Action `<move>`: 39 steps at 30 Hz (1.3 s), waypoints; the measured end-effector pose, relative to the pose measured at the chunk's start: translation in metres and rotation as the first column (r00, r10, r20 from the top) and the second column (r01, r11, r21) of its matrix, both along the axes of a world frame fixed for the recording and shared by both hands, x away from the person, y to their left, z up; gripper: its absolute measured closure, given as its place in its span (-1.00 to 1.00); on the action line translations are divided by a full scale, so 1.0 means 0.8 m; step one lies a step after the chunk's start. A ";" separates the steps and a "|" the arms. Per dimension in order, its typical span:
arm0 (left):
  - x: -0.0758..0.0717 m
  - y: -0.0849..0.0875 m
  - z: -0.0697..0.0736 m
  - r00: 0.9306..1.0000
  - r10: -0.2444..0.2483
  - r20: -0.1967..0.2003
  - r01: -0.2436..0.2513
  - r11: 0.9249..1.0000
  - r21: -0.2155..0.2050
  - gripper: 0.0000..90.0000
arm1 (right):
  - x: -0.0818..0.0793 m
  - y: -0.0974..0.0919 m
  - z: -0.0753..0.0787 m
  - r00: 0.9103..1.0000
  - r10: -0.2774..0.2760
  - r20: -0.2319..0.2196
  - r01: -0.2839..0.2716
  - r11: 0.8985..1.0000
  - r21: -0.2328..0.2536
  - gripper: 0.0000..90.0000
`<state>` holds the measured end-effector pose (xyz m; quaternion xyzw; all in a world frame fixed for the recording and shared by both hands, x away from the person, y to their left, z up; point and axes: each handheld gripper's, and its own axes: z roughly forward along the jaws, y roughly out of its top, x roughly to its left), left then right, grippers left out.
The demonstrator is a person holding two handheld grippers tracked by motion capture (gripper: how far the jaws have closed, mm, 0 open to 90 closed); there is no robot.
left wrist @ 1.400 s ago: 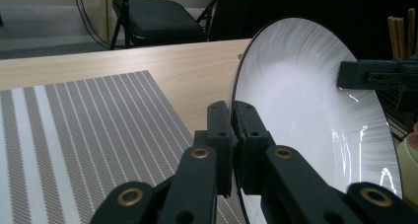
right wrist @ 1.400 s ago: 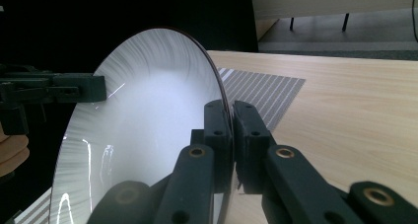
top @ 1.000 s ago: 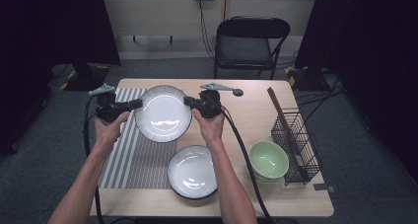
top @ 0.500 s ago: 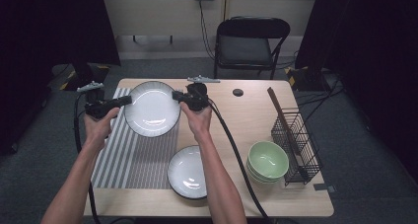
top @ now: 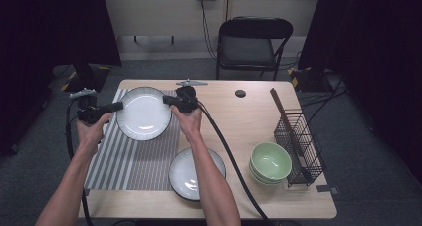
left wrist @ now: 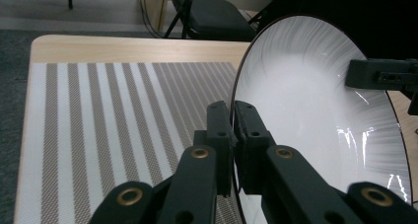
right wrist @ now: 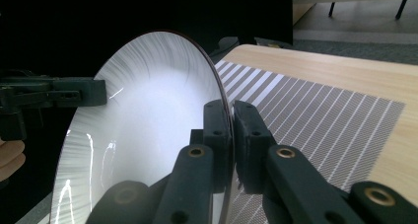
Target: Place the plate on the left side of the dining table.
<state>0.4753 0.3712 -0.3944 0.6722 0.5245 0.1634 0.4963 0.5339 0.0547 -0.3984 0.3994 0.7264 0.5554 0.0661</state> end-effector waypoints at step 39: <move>0.004 0.005 -0.067 0.991 0.035 -0.130 -0.022 0.994 0.103 0.94 | 0.006 -0.009 -0.053 0.997 -0.038 -0.061 0.036 0.999 -0.026 0.35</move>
